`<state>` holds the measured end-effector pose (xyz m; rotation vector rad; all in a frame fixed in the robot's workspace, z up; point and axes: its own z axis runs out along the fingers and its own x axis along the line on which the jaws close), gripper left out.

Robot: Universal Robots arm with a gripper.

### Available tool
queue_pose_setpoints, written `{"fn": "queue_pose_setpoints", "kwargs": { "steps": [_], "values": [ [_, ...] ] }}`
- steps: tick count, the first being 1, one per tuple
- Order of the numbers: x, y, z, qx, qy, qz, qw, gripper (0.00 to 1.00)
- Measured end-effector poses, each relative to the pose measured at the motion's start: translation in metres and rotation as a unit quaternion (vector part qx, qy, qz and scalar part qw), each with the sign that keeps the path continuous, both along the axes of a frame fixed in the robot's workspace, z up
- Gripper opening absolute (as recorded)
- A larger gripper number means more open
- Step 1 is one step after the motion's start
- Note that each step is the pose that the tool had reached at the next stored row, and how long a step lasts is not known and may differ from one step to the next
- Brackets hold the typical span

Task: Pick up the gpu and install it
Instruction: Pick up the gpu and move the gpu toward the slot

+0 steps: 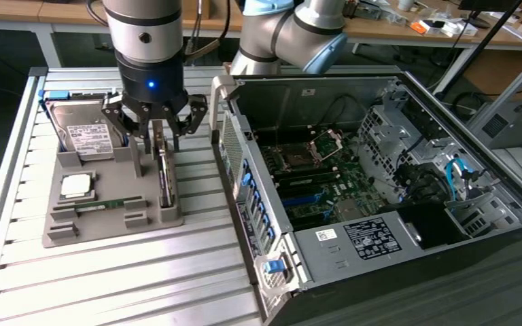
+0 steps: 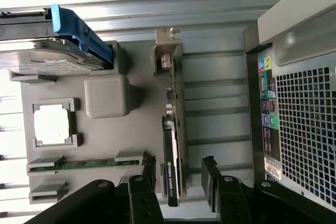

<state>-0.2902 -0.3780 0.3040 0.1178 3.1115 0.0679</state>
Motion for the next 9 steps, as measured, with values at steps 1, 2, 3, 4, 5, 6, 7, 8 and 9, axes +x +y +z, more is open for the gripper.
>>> {"fn": "queue_pose_setpoints", "kwargs": {
  "steps": [1, 2, 3, 4, 5, 6, 7, 8, 9],
  "values": [
    [0.0000, 0.0001, -0.0017, 0.0000, 0.0000, 0.000, 1.0000, 0.48],
    [0.0000, 0.0001, -0.0027, 0.0000, 0.0000, 0.000, 1.0000, 0.48],
    [0.0000, 0.0001, -0.0038, 0.0000, 0.0000, 0.000, 1.0000, 0.48],
    [0.0000, 0.0001, -0.0049, 0.0000, 0.0000, 0.000, 1.0000, 0.48],
    [-0.0001, 0.0001, -0.0059, 0.0000, 0.0000, 0.000, 1.0000, 0.48],
    [-0.0001, 0.0001, -0.0069, 0.0000, 0.0000, 0.000, 1.0000, 0.48],
    [-0.0001, 0.0001, -0.0079, 0.0000, 0.0000, 0.000, 1.0000, 0.48],
    [-0.0001, 0.0001, -0.0090, 0.0000, 0.0000, 0.000, 1.0000, 0.48],
    [-0.0001, 0.0001, -0.0099, 0.0000, 0.0000, 0.000, 1.0000, 0.48]
  ]
}}
